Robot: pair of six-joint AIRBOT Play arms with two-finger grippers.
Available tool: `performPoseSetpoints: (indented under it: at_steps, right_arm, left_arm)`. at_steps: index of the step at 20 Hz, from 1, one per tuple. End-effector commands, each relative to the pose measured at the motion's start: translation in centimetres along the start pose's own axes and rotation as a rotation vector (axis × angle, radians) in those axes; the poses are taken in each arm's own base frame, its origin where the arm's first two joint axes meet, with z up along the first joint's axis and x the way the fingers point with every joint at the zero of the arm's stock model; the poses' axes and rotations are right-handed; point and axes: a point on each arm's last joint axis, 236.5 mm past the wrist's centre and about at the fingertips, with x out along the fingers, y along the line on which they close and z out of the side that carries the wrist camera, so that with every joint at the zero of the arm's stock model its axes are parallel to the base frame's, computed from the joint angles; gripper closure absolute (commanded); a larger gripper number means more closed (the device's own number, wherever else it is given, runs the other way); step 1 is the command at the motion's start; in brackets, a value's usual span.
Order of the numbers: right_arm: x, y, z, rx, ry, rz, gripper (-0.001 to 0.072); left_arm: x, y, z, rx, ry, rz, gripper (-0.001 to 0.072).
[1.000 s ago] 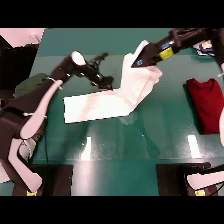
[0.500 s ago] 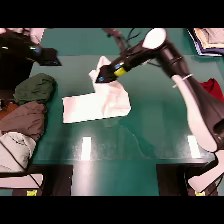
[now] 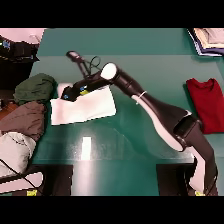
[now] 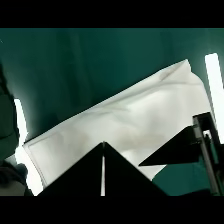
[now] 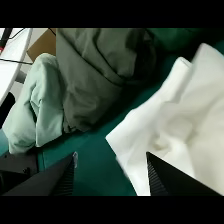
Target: Fold the shirts.
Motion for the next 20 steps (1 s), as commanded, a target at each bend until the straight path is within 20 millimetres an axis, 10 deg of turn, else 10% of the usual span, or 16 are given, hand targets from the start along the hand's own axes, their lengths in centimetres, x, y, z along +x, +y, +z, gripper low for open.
performPoseSetpoints:
  at_steps: [1,8,12,20]
  right_arm:
    - [0.6,0.8,0.2,-0.103,-0.028,-0.008,0.0204]
    - [-15.5,-12.2,-7.5,0.214,0.145,-0.305,0.0261]
    - [-20.2,-18.1,-13.8,0.491,0.188,-0.348,0.0011]
    - [-11.4,-17.1,-13.2,0.639,0.193,-0.068,0.0017]
  left_arm:
    - [-0.3,0.0,-0.6,-0.007,0.022,-0.003,0.0686]
    - [0.1,-0.1,-1.8,-0.013,0.070,-0.013,0.0686]
    - [2.0,-0.1,-3.5,-0.046,0.127,-0.045,0.0686]
    - [2.9,-0.5,-3.7,-0.063,0.122,-0.077,0.0686]
